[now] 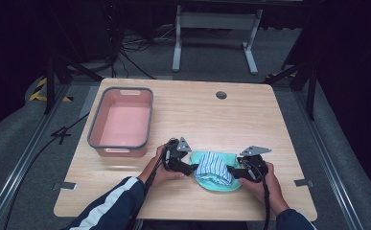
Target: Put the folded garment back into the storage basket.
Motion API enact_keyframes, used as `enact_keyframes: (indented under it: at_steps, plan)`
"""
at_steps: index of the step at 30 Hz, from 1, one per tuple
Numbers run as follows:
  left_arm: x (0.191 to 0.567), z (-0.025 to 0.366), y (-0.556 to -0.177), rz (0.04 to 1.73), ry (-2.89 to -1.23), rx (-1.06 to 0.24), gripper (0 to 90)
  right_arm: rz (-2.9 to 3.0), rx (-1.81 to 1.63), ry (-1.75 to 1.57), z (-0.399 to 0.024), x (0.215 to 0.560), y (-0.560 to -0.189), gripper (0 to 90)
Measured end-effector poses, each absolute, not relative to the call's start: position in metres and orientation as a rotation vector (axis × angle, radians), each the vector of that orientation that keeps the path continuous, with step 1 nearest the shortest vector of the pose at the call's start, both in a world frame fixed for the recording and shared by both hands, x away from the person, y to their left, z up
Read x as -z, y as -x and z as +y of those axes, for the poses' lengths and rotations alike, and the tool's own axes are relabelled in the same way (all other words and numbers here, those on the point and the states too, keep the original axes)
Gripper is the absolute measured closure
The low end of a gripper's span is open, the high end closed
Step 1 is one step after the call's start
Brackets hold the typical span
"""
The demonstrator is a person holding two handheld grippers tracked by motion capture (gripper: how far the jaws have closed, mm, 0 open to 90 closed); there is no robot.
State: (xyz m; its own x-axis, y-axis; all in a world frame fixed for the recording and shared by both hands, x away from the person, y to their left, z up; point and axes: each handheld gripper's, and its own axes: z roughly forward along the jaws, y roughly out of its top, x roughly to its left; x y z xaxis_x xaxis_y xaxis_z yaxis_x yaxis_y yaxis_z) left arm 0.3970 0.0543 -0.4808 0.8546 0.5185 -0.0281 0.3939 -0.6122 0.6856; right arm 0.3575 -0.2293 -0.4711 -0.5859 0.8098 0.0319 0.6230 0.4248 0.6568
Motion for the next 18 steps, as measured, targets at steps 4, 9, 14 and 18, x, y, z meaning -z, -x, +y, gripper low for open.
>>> enact_keyframes:
  at_steps: [4, 9, 14, 18]
  plan:
    - [0.480, 0.055, -0.392, 0.594, -2.299, -0.196, 39.1, 2.432, -0.918, -1.216, -0.226, 0.469, -0.356, 64.3]
    - [0.478, 0.052, -0.389, 0.541, -2.301, -0.149, 64.1, 2.443, -0.944, -1.217, -0.225, 0.469, -0.355, 73.7]
    - [0.478, 0.051, -0.388, 0.528, -2.300, -0.125, 74.2, 2.452, -0.960, -1.210, -0.226, 0.469, -0.356, 77.5]
    - [0.477, 0.049, -0.386, 0.517, -2.314, -0.132, 80.5, 2.454, -0.962, -1.201, -0.226, 0.469, -0.355, 80.3]
